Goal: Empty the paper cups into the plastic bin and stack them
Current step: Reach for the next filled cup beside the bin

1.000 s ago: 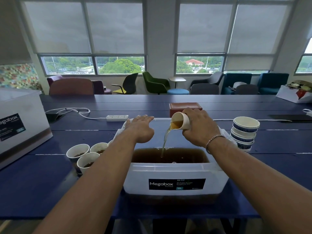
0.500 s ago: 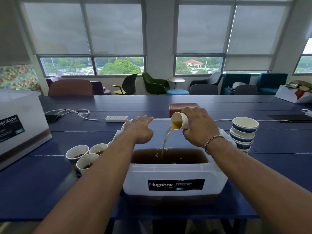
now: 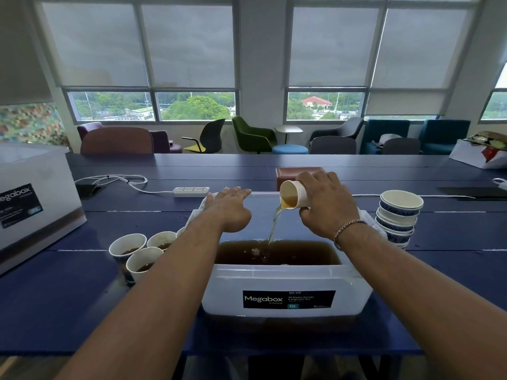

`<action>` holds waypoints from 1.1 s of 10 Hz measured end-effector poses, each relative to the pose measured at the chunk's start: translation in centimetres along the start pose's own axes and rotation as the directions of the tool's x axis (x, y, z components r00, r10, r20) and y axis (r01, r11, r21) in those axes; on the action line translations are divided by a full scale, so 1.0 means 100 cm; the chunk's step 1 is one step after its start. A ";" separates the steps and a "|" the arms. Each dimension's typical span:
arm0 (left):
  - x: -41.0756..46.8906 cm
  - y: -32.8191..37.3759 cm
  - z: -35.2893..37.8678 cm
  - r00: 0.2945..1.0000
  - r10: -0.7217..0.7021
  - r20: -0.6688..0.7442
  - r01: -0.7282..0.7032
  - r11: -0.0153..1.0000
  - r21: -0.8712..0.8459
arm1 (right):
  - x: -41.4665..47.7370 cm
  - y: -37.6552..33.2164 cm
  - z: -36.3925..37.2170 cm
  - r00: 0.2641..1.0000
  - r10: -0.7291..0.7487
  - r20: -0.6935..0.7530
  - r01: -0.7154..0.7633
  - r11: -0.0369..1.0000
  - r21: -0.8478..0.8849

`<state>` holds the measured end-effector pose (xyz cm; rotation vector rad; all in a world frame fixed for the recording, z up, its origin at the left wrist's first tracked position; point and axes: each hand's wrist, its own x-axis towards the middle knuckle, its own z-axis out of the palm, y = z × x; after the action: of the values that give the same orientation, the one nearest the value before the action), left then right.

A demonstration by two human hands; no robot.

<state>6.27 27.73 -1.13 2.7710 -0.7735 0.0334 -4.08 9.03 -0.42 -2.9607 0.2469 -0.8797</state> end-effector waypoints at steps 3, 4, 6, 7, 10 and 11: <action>0.001 -0.001 0.000 1.000 0.002 0.002 -0.002 1.000 0.009 | 0.001 -0.002 0.000 0.994 -0.072 -0.087 0.066 0.995 -0.076; 0.001 -0.002 0.000 1.000 0.004 0.005 -0.004 1.000 0.004 | 0.002 -0.003 0.000 0.982 -0.118 -0.144 0.105 0.990 -0.095; 0.000 -0.001 0.000 1.000 0.008 0.008 -0.008 1.000 0.011 | 0.004 -0.005 -0.003 0.963 -0.186 -0.195 0.159 0.977 -0.144; 0.000 -0.001 -0.001 1.000 0.005 0.008 -0.005 1.000 -0.004 | 0.006 -0.007 -0.003 0.943 -0.231 -0.239 0.191 0.965 -0.177; 0.011 0.016 -0.007 0.990 -0.039 -0.135 0.017 0.987 -0.160 | -0.003 -0.007 -0.010 0.997 0.023 0.074 -0.023 1.000 -0.008; 0.013 0.057 -0.024 0.987 0.044 -0.157 -0.111 0.885 -0.452 | 0.001 0.006 -0.024 0.991 0.132 0.031 -0.135 0.978 0.159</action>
<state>4.57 23.03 2.67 2.2605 -0.7421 0.0547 -5.35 8.46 1.60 -2.7667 0.3520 -0.8115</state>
